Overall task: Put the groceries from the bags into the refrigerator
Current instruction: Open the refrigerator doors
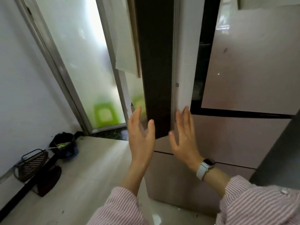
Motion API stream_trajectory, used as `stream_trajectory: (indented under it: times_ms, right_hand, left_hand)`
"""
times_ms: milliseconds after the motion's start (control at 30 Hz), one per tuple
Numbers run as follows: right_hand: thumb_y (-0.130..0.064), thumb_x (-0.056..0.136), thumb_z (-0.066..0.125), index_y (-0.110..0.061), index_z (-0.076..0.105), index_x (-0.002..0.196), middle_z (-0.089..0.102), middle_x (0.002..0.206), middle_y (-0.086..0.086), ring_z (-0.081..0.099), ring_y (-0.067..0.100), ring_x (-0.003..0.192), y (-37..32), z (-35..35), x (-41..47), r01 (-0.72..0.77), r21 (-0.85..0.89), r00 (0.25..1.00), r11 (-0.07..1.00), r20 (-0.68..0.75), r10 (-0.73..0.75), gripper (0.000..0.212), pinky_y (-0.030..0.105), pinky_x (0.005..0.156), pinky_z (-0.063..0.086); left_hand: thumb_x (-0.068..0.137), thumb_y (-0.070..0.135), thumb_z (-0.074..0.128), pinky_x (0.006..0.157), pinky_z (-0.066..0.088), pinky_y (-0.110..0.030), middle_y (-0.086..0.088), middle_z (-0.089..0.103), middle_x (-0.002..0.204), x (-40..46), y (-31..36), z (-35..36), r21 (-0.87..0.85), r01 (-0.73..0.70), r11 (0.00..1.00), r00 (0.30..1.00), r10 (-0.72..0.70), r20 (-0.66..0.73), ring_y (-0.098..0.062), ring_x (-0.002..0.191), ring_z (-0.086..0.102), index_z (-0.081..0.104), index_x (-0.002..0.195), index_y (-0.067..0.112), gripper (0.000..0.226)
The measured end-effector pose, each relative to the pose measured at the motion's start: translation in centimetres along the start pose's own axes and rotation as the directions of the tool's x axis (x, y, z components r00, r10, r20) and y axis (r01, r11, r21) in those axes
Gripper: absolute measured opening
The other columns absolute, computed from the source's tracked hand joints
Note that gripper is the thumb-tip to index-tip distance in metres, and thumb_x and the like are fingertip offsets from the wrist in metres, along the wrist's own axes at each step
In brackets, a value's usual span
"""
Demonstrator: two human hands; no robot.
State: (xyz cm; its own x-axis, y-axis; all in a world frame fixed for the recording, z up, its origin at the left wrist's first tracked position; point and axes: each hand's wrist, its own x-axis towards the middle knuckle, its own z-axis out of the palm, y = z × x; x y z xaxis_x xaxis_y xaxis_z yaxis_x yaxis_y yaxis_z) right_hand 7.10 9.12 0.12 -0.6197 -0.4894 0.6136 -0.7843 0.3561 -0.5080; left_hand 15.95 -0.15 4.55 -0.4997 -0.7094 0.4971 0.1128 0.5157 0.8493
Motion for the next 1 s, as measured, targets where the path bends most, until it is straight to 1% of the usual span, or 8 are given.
stream_trajectory:
  times_ms: [67, 167, 300, 433, 567, 733, 867, 1000]
  right_hand:
    - [-0.034, 0.088, 0.036, -0.019, 0.008, 0.145, -0.005, 0.153, 0.002, -0.008, 0.028, 0.142, -1.3, 1.0, -1.2, 0.095, -0.085, 0.995, 0.992, -0.014, -0.096, 0.065, 0.043, 0.115, 0.002]
    - [-0.026, 0.085, 0.044, -0.019, 0.027, 0.14, 0.013, 0.152, 0.002, 0.006, 0.033, 0.141, -2.8, 1.4, -2.5, 0.218, -0.089, 0.976, 0.972, -0.001, -0.219, 0.058, 0.031, 0.117, -0.001]
    - [-0.017, 0.084, 0.042, -0.014, 0.03, 0.138, 0.028, 0.143, 0.007, 0.028, 0.021, 0.133, -5.5, 1.5, -2.5, 0.172, -0.058, 0.979, 0.983, -0.102, -0.177, 0.055, 0.03, 0.109, 0.027]
    - [-0.017, 0.092, 0.042, -0.011, 0.001, 0.145, -0.001, 0.154, 0.003, 0.002, 0.015, 0.142, -9.3, 2.9, -1.2, -0.02, -0.026, 0.989, 0.999, 0.146, 0.023, 0.068, 0.013, 0.11, -0.008]
    - [-0.015, 0.093, 0.043, -0.017, -0.013, 0.141, -0.009, 0.152, -0.003, -0.011, 0.005, 0.136, -11.2, 4.9, -1.0, 0.076, -0.065, 0.951, 0.995, 0.304, -0.053, 0.074, 0.028, 0.117, 0.002]
    - [-0.004, 0.082, 0.047, -0.009, 0.016, 0.145, 0.017, 0.153, 0.011, 0.003, 0.016, 0.141, -11.2, 6.2, 0.1, 0.322, -0.214, 0.923, 0.922, 0.285, -0.257, 0.07, 0.037, 0.114, 0.003]
    - [-0.007, 0.075, 0.049, -0.005, 0.02, 0.143, 0.021, 0.151, 0.016, 0.012, 0.024, 0.14, -11.2, 7.5, 1.2, 0.41, -0.33, 0.903, 0.85, 0.274, -0.33, 0.073, 0.048, 0.111, 0.01]
    - [-0.016, 0.078, 0.033, -0.004, 0.026, 0.14, 0.028, 0.149, 0.017, 0.013, 0.025, 0.139, -12.6, 9.5, 2.0, 0.422, -0.367, 0.904, 0.829, 0.234, -0.357, 0.064, 0.05, 0.11, 0.016]
  left_hand:
    - [0.091, 0.025, 0.052, 0.102, 0.042, -0.033, -0.001, 0.041, 0.14, 0.0, -0.5, -1.9, 0.076, -0.134, 0.988, 0.991, 0.132, 0.029, -0.012, 0.127, 0.041, 0.032, 0.141, 0.021, 0.054]
    - [0.091, 0.014, 0.055, 0.101, 0.044, -0.031, -0.003, 0.041, 0.14, 0.6, -1.6, -4.5, 0.086, -0.107, 0.991, 0.994, 0.107, 0.006, -0.014, 0.126, 0.042, 0.029, 0.142, 0.017, 0.058]
    - [0.088, 0.01, 0.056, 0.111, 0.03, -0.026, -0.008, 0.031, 0.145, 1.3, -3.0, -8.5, 0.274, -0.244, 0.93, 0.962, 0.268, -0.055, -0.011, 0.134, 0.028, 0.025, 0.144, 0.014, 0.064]
    - [0.085, 0.015, 0.056, 0.113, 0.019, -0.032, -0.014, 0.028, 0.147, 1.9, -3.7, -10.7, 0.472, -0.434, 0.767, 0.889, 0.45, 0.087, -0.024, 0.138, 0.022, 0.029, 0.141, 0.014, 0.062]
    - [0.089, 0.03, 0.048, 0.112, 0.011, -0.034, -0.011, 0.016, 0.154, 3.4, -5.1, -12.6, 0.482, -0.443, 0.756, 0.896, 0.383, 0.223, -0.028, 0.142, 0.013, 0.016, 0.145, 0.024, 0.064]
    - [0.084, 0.058, 0.04, 0.109, 0.024, -0.037, -0.002, -0.005, 0.157, 5.0, -6.5, -14.7, 0.503, -0.296, 0.812, 0.954, 0.221, 0.203, -0.025, 0.144, 0.003, -0.002, 0.146, 0.031, 0.08]
    - [0.084, 0.054, 0.052, 0.099, 0.04, -0.045, -0.002, -0.004, 0.157, 6.3, -7.0, -15.8, 0.535, -0.172, 0.827, 0.984, 0.115, 0.138, -0.022, 0.144, 0.008, -0.01, 0.144, 0.035, 0.089]
    - [0.089, 0.037, 0.056, 0.089, 0.043, -0.034, 0.002, 0.002, 0.158, 7.4, -7.4, -16.7, 0.484, -0.114, 0.868, 0.993, 0.08, 0.09, -0.016, 0.134, 0.027, -0.003, 0.147, 0.028, 0.083]
